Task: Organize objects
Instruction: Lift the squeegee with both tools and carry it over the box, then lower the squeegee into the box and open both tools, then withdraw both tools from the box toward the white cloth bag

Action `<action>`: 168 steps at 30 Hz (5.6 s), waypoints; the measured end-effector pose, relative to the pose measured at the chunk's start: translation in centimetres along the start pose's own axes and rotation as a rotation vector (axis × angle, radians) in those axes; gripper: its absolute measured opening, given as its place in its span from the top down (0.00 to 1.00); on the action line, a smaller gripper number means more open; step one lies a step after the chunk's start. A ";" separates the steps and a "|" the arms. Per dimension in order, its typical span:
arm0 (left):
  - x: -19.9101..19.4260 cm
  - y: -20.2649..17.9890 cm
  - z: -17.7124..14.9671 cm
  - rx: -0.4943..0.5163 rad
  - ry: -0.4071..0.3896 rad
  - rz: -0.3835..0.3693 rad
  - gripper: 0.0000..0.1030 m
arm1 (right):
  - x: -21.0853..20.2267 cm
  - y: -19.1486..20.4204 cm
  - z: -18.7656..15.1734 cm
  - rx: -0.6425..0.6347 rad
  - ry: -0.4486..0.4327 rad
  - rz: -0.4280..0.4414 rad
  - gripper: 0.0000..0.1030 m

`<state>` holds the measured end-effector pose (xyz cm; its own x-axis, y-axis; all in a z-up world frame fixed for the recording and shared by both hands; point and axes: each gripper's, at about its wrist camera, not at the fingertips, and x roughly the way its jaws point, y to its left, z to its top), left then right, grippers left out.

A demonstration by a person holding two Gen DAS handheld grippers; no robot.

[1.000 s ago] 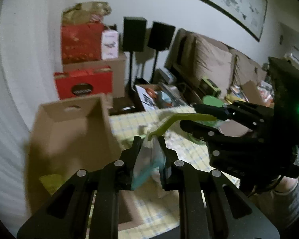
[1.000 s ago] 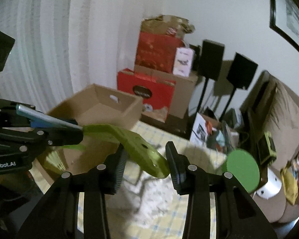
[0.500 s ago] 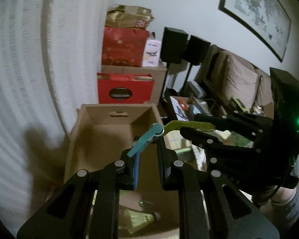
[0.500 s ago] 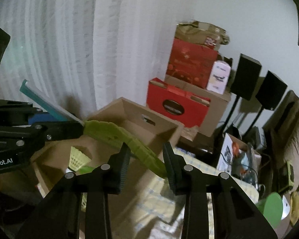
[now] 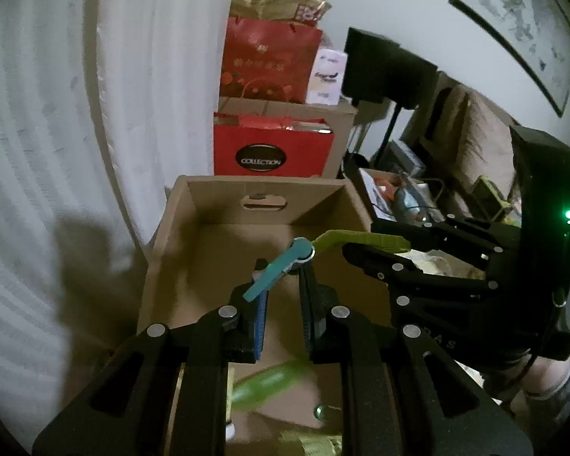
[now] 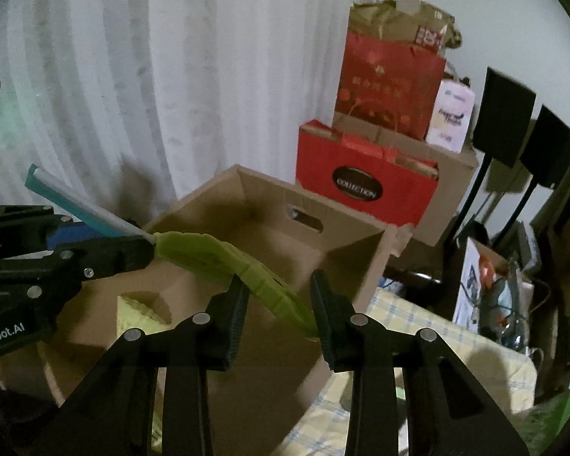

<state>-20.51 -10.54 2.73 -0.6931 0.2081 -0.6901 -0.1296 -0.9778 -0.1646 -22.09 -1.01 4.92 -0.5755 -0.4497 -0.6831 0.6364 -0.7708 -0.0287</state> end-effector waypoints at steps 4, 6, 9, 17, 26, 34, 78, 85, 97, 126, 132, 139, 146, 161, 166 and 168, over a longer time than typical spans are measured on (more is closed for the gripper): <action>1.7 1.1 0.8 -0.008 0.002 0.008 0.86 | 2.0 -0.1 0.6 0.002 -0.001 -0.015 0.68; 2.3 1.5 1.2 -0.005 -0.003 0.016 0.86 | 2.9 -0.2 1.0 -0.001 -0.006 -0.025 0.68; 3.1 2.0 1.8 -0.002 -0.011 0.029 0.86 | 4.2 -0.4 1.7 0.001 -0.010 -0.032 0.68; 4.1 2.7 1.9 0.035 -0.041 0.041 0.86 | 6.1 -0.9 2.8 0.014 -0.018 -0.032 0.68; 4.7 3.8 -1.3 -0.028 0.150 -0.069 0.73 | 5.7 -0.1 0.5 0.004 0.082 0.003 0.63; 6.4 5.7 -3.2 -0.064 0.289 0.046 0.67 | 6.6 2.9 -1.4 -0.074 0.193 -0.015 0.58; -2.5 0.6 -7.0 -0.085 0.130 0.030 0.24 | -5.5 -0.3 -7.2 0.117 0.082 -0.121 0.27; -3.0 -1.1 -7.2 -0.075 0.124 0.017 0.09 | -7.5 -1.6 -8.2 0.166 0.067 -0.112 0.11; -3.7 -4.4 -7.8 -0.031 0.119 -0.004 0.00 | -10.3 -3.7 -10.4 0.243 0.052 -0.126 0.01; -3.3 -15.3 -9.5 0.107 0.099 -0.141 0.00 | -18.0 -11.3 -19.2 0.349 0.046 -0.362 0.01; -2.1 -18.8 -10.2 0.154 0.113 -0.171 0.00 | -20.1 -12.9 -21.3 0.392 0.042 -0.406 0.01; 0.1 -22.6 -10.8 0.195 0.127 -0.163 0.00 | -21.7 -14.3 -23.2 0.437 0.038 -0.427 0.01; 3.4 -25.3 -11.3 0.250 0.143 -0.121 0.00 | -22.1 -15.4 -24.8 0.468 0.042 -0.429 0.01; 9.5 -25.8 -12.9 0.242 0.221 -0.062 0.04 | -21.6 -16.8 -26.8 0.506 0.057 -0.419 0.01; 10.4 -25.9 -13.5 0.255 0.249 -0.061 0.30 | -21.4 -17.0 -27.3 0.517 0.068 -0.410 0.01; 10.7 -25.9 -13.7 0.261 0.260 -0.063 0.45 | -21.4 -17.1 -27.4 0.521 0.069 -0.412 0.01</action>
<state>-14.82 17.34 -10.09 -0.4793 0.2344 -0.8458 -0.3662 -0.9292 -0.0500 -6.64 34.15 0.02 -0.6734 -0.0549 -0.7372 0.0300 -0.9984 0.0469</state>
